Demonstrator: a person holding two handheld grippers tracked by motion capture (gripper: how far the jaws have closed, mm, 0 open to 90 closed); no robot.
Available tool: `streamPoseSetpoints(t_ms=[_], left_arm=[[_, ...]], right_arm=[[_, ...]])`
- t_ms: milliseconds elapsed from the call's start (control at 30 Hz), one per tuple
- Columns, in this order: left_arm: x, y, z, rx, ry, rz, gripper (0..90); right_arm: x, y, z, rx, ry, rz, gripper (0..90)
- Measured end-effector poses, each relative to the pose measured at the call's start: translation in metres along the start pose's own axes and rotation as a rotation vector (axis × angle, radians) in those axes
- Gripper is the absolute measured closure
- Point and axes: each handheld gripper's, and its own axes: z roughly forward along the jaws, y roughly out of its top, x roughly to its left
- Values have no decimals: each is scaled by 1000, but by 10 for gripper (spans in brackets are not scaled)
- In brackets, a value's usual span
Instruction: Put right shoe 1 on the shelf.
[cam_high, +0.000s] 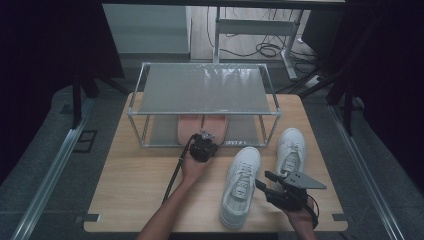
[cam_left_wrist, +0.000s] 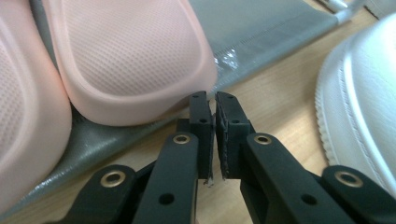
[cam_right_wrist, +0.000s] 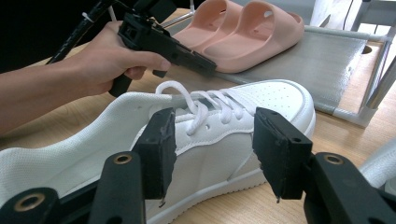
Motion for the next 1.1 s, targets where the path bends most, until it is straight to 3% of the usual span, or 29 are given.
streamPoseSetpoints(t_ms=[200,500,833,967,1100], left_arm=[[-1,-9,-26,-32,-9,33,824],[7,-35,-63,-47,-28,32,734],[6,-52,-76,-31,-57,15,637],[5,-60,-83,-47,-56,33,607],[7,-64,-89,-33,-66,54,560]], right_arm=[[0,1,-1,-4,-2,1,496],[2,1,-1,-2,-1,-1,496],[2,1,-1,-2,-1,-2,496],[1,1,-1,-4,-3,2,496],[1,1,-1,-4,-4,2,496]])
